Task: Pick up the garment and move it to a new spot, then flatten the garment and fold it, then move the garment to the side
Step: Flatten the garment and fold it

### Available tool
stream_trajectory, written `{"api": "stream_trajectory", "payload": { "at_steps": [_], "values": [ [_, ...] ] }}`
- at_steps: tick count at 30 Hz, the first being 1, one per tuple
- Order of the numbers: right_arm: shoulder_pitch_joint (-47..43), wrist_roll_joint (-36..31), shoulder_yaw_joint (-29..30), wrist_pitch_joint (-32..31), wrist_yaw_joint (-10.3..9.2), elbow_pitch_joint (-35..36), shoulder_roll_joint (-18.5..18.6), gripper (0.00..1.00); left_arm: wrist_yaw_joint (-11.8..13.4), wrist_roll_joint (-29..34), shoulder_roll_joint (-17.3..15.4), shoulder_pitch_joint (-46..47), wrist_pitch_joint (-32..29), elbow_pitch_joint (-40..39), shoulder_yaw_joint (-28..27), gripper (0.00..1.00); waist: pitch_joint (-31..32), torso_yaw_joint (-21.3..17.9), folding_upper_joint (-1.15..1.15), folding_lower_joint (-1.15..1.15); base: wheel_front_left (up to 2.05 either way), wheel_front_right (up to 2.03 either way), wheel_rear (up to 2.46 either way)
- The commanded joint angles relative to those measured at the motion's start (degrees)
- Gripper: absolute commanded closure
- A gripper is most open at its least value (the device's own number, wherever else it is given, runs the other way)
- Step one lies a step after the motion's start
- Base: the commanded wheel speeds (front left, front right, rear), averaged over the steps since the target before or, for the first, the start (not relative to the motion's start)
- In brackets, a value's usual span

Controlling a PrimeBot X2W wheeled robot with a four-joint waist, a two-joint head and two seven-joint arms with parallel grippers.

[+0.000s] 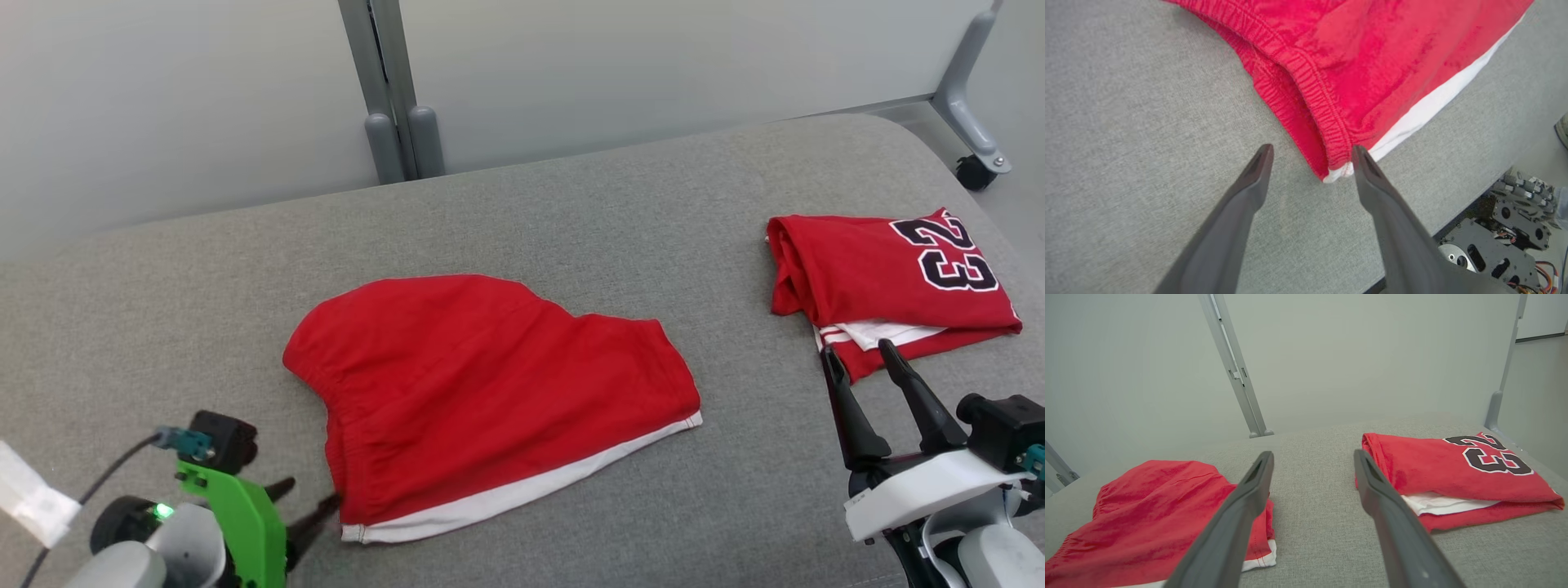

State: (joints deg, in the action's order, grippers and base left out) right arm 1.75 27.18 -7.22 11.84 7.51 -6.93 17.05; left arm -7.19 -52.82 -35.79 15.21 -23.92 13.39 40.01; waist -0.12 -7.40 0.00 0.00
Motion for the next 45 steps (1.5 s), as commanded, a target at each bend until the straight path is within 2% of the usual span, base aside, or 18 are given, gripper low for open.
{"api": "stream_trajectory", "payload": {
  "at_steps": [1,4,8,10,13,18,21,28,34,45],
  "values": [
    [-0.48,-0.14,0.18,0.01,-0.04,0.11,0.12,0.0,0.96,-0.08,-1.4,-1.08,1.82,-1.21,-1.66,0.0,0.34,0.4,0.0,0.0,0.0,0.0,0.0],
    [-0.87,-0.3,0.31,0.31,-0.04,0.57,0.03,0.0,4.36,1.49,-3.86,-1.84,7.45,-4.85,-5.74,0.0,0.87,0.98,0.0,0.0,0.0,0.0,0.0],
    [-1.63,-0.68,0.85,1.03,-0.04,1.28,-0.53,0.0,12.24,6.34,-5.3,-4.29,18.81,-9.96,-11.43,0.0,1.59,1.72,0.0,0.0,0.0,0.0,0.0],
    [-1.92,-0.93,1.21,1.4,-0.04,1.43,-0.87,0.0,15.79,7.42,-3.64,-5.89,25.02,-12.55,-14.03,0.0,1.93,2.18,0.0,0.0,0.0,0.0,0.0],
    [-2.71,-1.1,1.31,1.77,-0.05,1.38,-1.18,0.0,19.15,9.04,-1.72,-8.75,31.9,-14.16,-16.04,0.0,2.33,2.66,0.0,0.0,0.0,0.0,0.0],
    [-4.2,-0.17,1.69,2.39,-0.05,1.19,-1.97,0.0,22.59,11.11,4.37,-13.34,38.58,-15.16,-18.69,0.0,2.81,3.36,0.0,0.0,0.0,0.0,0.0],
    [-5.34,-0.16,2.1,2.56,-0.05,1.0,-2.5,0.0,22.66,14.1,7.78,-15.92,39.18,-15.15,-20.09,0.0,2.97,3.61,0.0,0.0,0.0,0.0,0.0],
    [-5.62,-1.24,1.93,2.59,-0.05,0.86,-1.76,0.0,17.9,20.79,15.02,-20.11,39.11,-14.21,-23.95,0.0,3.17,3.59,0.0,0.0,0.0,0.0,0.0],
    [-4.22,-1.56,1.36,1.97,-0.05,1.26,-1.44,0.0,14.28,24.31,17.87,-20.28,39.11,-12.76,-26.85,0.0,2.91,3.45,0.0,0.0,0.0,0.0,0.0],
    [-3.62,-1.41,0.46,1.73,-0.05,0.81,-1.17,0.0,10.24,27.99,21.11,-19.57,39.12,-10.5,-30.34,0.0,1.98,3.74,0.0,0.0,0.0,0.0,0.0]
  ]
}}
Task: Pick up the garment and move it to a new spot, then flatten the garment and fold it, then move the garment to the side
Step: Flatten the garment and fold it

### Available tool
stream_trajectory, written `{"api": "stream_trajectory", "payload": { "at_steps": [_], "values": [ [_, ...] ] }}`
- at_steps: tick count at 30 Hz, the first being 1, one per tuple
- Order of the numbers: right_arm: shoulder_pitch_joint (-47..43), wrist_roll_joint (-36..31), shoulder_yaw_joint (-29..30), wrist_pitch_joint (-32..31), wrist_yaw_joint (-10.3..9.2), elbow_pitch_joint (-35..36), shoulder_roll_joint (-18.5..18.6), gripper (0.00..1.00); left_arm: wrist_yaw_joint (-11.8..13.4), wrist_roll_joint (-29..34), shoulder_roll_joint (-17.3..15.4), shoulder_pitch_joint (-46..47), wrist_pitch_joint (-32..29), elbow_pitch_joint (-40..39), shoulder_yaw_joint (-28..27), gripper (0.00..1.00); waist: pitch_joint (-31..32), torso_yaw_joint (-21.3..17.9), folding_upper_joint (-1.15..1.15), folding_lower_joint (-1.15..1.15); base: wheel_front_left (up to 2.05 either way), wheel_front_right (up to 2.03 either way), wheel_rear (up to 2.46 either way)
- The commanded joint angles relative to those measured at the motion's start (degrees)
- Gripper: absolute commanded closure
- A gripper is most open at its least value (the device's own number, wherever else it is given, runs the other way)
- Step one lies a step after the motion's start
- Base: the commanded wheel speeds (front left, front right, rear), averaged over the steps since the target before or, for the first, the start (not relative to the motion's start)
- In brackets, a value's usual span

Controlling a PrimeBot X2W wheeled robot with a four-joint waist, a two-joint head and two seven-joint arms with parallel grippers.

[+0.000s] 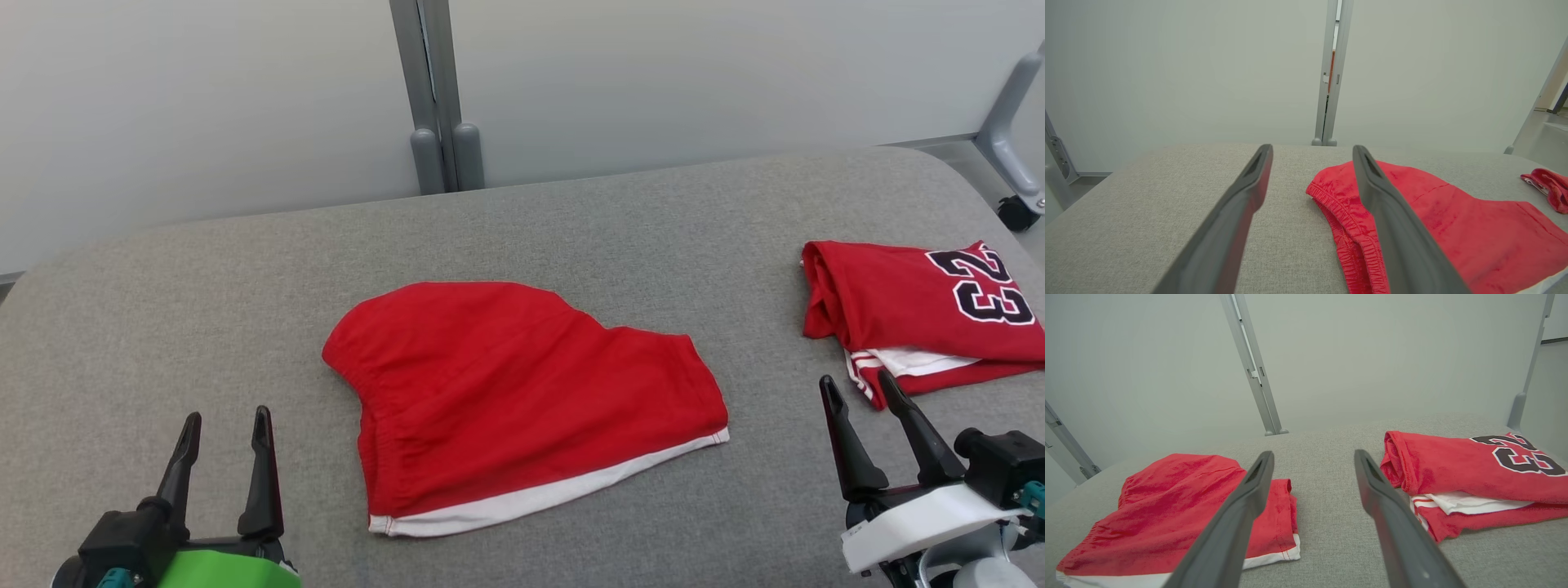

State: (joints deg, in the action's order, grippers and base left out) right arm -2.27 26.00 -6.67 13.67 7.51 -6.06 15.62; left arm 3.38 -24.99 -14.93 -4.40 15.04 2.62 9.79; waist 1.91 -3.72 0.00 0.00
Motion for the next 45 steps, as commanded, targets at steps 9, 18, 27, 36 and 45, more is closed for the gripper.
{"api": "stream_trajectory", "payload": {
  "at_steps": [9,18,27,36,45],
  "values": [
    [2.92,2.25,-5.24,-10.26,-0.05,-3.68,3.12,0.0,-2.84,-1.6,-0.69,1.04,-9.8,4.71,3.48,0.0,-2.06,1.57,0.0,0.0,0.0,0.0,0.0],
    [13.01,6.38,-14.79,-20.41,-0.05,-11.99,6.66,0.0,-6.54,-3.93,-2.7,6.31,-27.02,5.44,9.33,0.0,-8.62,3.42,0.0,0.0,0.0,0.0,0.0],
    [20.79,9.94,-22.29,-20.05,-0.05,-20.57,6.53,0.0,-9.05,-5.73,-3.0,11.25,-34.95,8.09,13.79,0.0,-12.58,4.49,0.0,0.0,0.0,0.0,0.0],
    [23.7,14.28,-28.69,-16.89,-0.03,-26.78,5.73,0.0,-10.2,-7.66,-4.21,11.21,-37.6,7.02,16.47,0.0,-13.36,4.66,0.0,0.0,0.0,0.0,0.0],
    [24.83,18.19,-32.73,-13.72,-0.03,-29.18,6.44,1.0,-10.44,-8.38,-4.68,11.88,-35.57,7.5,17.31,1.0,-12.05,4.25,0.0,0.0,0.0,0.0,0.0]
  ]
}}
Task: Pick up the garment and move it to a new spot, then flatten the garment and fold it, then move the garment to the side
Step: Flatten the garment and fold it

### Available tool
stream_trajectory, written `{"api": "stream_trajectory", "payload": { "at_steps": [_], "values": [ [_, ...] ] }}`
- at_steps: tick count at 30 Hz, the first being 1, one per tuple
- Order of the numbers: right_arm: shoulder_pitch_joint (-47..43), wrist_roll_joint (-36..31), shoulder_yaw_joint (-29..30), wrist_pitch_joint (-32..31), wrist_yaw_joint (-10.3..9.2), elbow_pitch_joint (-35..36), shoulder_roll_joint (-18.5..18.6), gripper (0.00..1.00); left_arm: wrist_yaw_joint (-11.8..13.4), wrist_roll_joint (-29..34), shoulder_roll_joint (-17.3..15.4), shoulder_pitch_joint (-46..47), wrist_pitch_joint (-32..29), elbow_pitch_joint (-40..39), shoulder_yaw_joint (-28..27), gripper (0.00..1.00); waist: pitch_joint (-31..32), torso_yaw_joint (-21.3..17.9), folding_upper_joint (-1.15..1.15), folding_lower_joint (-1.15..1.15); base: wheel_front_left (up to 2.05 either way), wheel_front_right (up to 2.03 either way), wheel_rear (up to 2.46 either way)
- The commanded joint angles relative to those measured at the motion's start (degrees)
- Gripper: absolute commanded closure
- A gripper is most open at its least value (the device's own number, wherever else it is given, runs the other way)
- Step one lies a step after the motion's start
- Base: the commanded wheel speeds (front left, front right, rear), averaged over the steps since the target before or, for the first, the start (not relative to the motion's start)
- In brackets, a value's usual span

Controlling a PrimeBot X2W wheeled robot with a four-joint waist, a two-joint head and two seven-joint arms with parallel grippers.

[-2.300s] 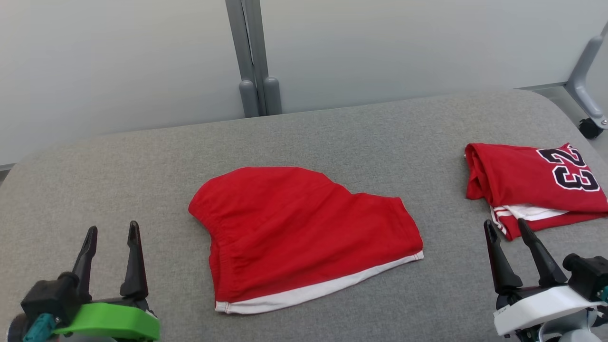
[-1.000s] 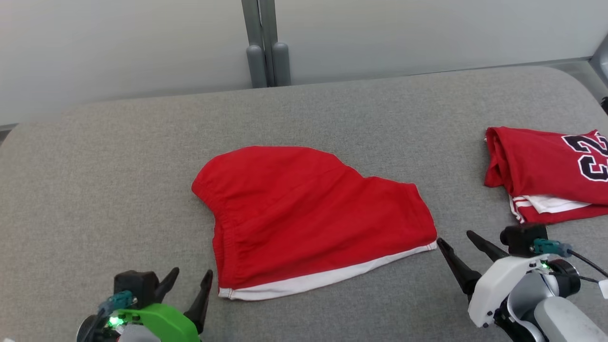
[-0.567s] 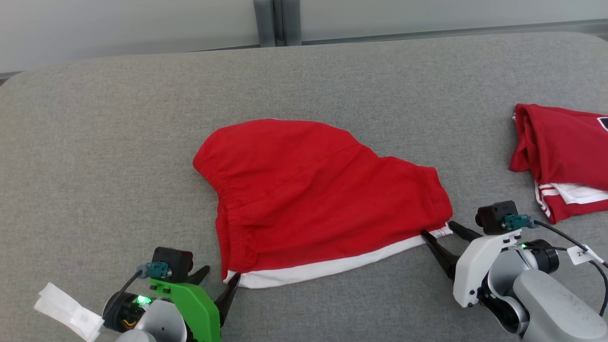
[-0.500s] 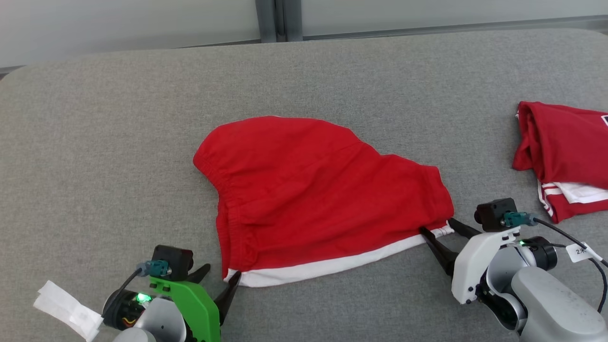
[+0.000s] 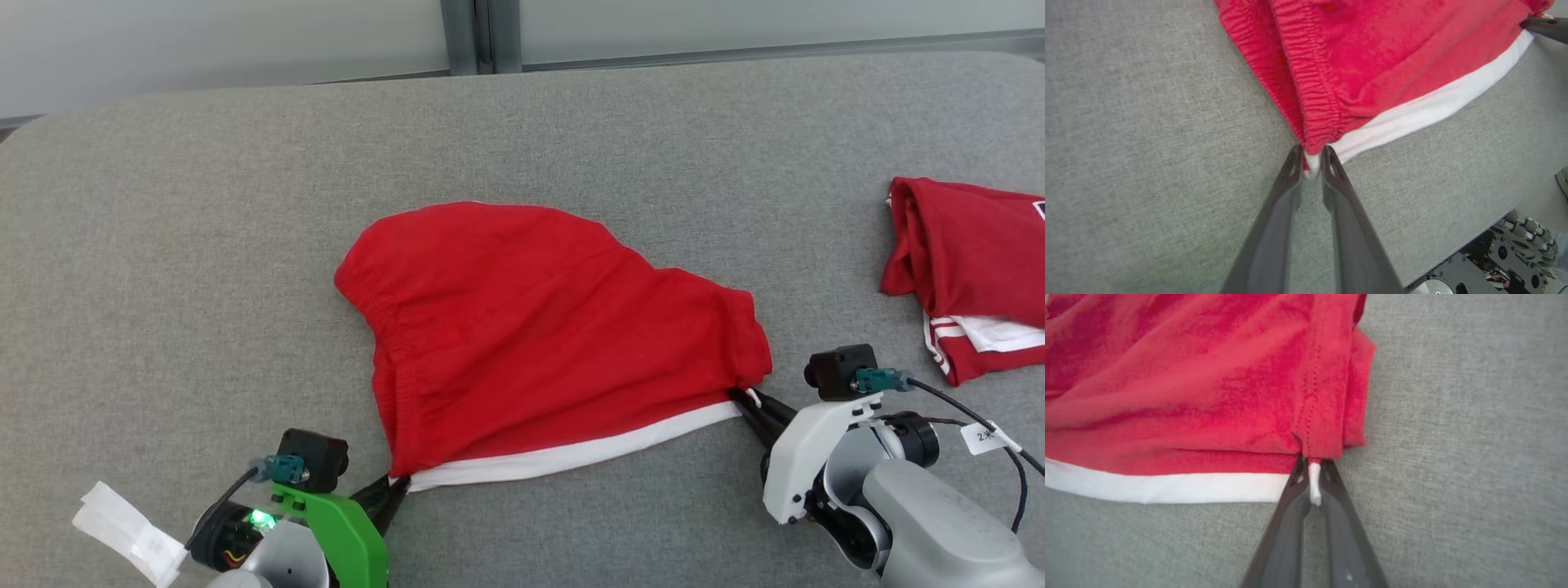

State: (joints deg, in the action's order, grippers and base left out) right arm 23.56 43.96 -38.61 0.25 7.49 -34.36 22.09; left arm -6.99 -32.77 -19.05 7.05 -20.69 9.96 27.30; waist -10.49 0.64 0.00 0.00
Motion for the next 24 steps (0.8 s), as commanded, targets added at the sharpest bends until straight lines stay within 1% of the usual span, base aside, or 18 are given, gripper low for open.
{"api": "stream_trajectory", "payload": {
  "at_steps": [1,7,9,13,14,17,19,22,24],
  "values": [
    [-0.89,0.44,-1.02,0.18,-0.01,-0.91,0.22,1.0,-0.09,-0.69,-0.69,0.28,0.31,0.23,-0.21,1.0,0.64,-0.13,0.0,0.0,0.0,0.0,0.0],
    [-0.68,1.32,-2.02,3.25,-0.02,0.26,1.74,1.0,-0.09,-1.14,-1.31,-0.9,1.82,-0.85,-0.68,1.0,2.79,-0.31,0.0,0.0,0.0,0.0,0.0],
    [0.0,2.23,-1.77,4.49,-0.01,2.26,2.06,1.0,-0.15,-1.76,-1.43,-0.15,2.09,-2.3,-0.91,1.0,3.18,-0.37,0.0,0.0,0.0,0.0,0.0],
    [3.61,3.41,-0.87,4.94,-0.01,7.6,4.3,1.0,-0.37,-1.15,-3.94,5.02,0.49,-5.56,-1.03,1.0,2.54,-0.76,0.0,0.0,0.0,0.0,0.0],
    [4.96,3.72,-0.57,4.49,-0.01,9.16,5.01,1.0,-0.43,-1.24,-4.68,7.1,-0.26,-6.31,-1.15,1.0,1.88,-0.98,0.0,0.0,0.0,0.0,0.0],
    [9.25,3.16,0.1,3.29,-0.02,11.65,7.16,1.0,-0.48,-3.63,-5.43,13.64,-2.05,-6.97,-1.56,1.0,-0.14,-1.37,0.0,0.0,0.0,0.0,0.0],
    [14.02,4.06,0.72,2.47,-0.02,13.42,7.91,1.0,-0.5,-5.32,-6.58,20.83,-3.52,-6.07,-1.02,1.0,-2.53,-1.8,0.0,0.0,0.0,0.0,0.0],
    [21.13,4.28,0.5,0.89,-0.02,13.69,9.05,1.0,-0.52,-7.09,-7.3,30.77,-4.95,-3.0,1.09,1.0,-6.15,-2.49,0.0,0.0,0.0,0.0,0.0],
    [27.7,3.49,-0.65,-0.18,-0.02,13.22,9.63,1.0,-0.53,-9.81,-7.57,38.69,-5.85,0.12,2.83,1.0,-9.02,-3.18,0.0,0.0,0.0,0.0,0.0]
  ]
}}
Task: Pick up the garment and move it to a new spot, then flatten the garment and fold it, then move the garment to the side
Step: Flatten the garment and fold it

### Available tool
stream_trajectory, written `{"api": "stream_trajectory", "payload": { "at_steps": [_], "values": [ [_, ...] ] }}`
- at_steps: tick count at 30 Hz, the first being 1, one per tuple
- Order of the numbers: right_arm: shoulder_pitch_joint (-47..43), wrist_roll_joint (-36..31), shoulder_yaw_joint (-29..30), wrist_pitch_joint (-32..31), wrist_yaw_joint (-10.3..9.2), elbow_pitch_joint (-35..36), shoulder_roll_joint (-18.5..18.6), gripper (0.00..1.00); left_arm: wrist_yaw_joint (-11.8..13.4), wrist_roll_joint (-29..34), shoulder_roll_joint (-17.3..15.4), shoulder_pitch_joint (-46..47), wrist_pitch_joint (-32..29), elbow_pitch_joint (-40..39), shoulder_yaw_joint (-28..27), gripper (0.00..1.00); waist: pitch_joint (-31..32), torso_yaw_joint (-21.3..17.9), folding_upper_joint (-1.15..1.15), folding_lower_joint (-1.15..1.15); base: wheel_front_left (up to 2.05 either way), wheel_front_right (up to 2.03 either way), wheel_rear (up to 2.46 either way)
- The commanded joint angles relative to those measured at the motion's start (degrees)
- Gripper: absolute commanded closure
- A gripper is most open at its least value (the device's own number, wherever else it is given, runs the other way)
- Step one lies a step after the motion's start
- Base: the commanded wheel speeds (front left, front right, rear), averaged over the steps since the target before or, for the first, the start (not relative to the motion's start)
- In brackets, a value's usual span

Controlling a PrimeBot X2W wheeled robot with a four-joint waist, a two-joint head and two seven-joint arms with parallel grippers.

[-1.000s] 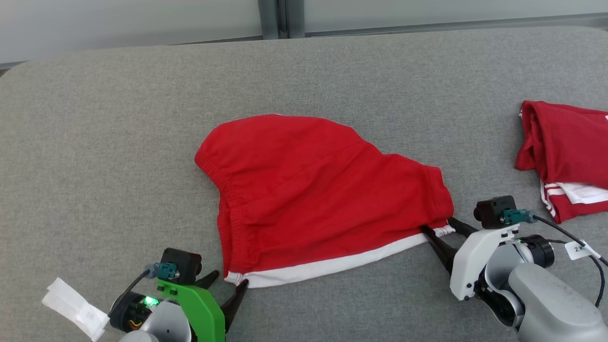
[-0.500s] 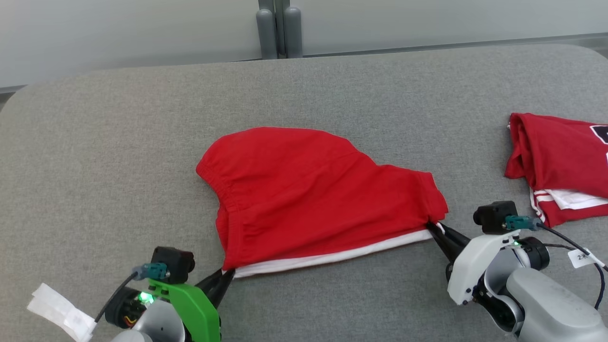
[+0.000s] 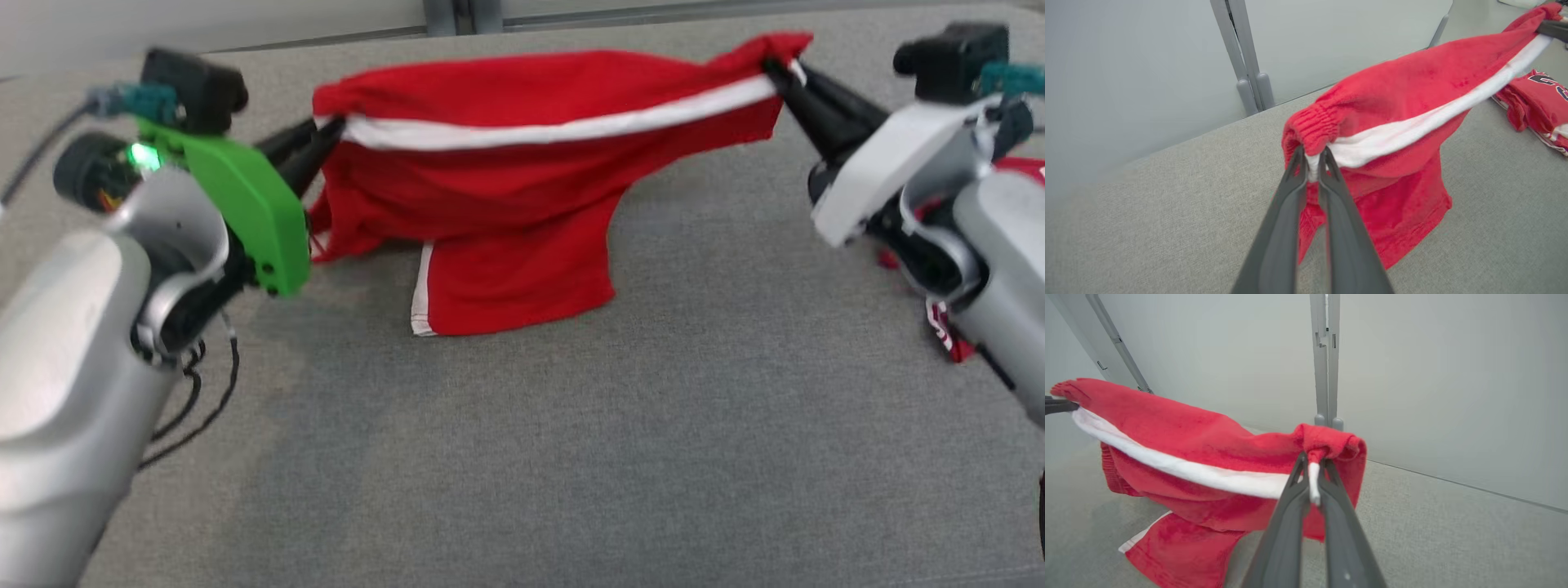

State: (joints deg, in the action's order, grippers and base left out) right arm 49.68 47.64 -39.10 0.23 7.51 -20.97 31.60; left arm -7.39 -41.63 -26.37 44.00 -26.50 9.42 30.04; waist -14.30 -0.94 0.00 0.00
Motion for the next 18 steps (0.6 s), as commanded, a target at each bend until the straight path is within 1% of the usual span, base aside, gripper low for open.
{"api": "stream_trajectory", "payload": {
  "at_steps": [1,3,6,10,13,18],
  "values": [
    [4.01,0.35,-0.43,-0.17,-0.05,-0.53,-0.01,1.0,-0.14,-1.21,-0.74,4.87,-0.53,2.15,1.16,1.0,-6.09,-1.82,0.0,0.0,0.0,0.0,0.0],
    [9.65,1.04,-1.29,-0.66,-0.05,-1.79,0.16,1.0,-0.14,-2.81,-1.6,11.74,-1.33,5.3,3.13,1.0,-8.25,-2.32,0.0,0.0,0.0,0.0,0.0],
    [17.89,2.66,-3.04,-0.83,-0.05,-3.9,0.66,1.0,-0.14,-5.58,-0.67,21.6,-1.37,10.69,5.4,1.0,-10.54,-2.53,0.0,0.0,0.0,0.0,0.0],
    [27.65,4.72,-4.43,0.85,-0.05,-6.93,1.97,1.0,-0.15,-8.1,0.01,32.62,0.02,16.74,7.6,1.0,-11.66,-2.63,0.0,0.0,0.0,0.0,0.0],
    [33.88,6.06,-5.6,1.73,-0.05,-9.23,3.14,1.0,-0.14,-9.97,0.62,39.13,1.1,20.47,9.19,1.0,-12.11,-2.71,0.0,0.0,0.0,0.0,0.0],
    [43.02,7.92,-8.16,3.89,-0.07,-11.65,4.27,1.0,-0.05,-13.06,0.39,47.5,2.38,25.08,12.31,1.0,-12.48,-3.25,0.0,0.0,0.0,0.0,0.0]
  ]
}}
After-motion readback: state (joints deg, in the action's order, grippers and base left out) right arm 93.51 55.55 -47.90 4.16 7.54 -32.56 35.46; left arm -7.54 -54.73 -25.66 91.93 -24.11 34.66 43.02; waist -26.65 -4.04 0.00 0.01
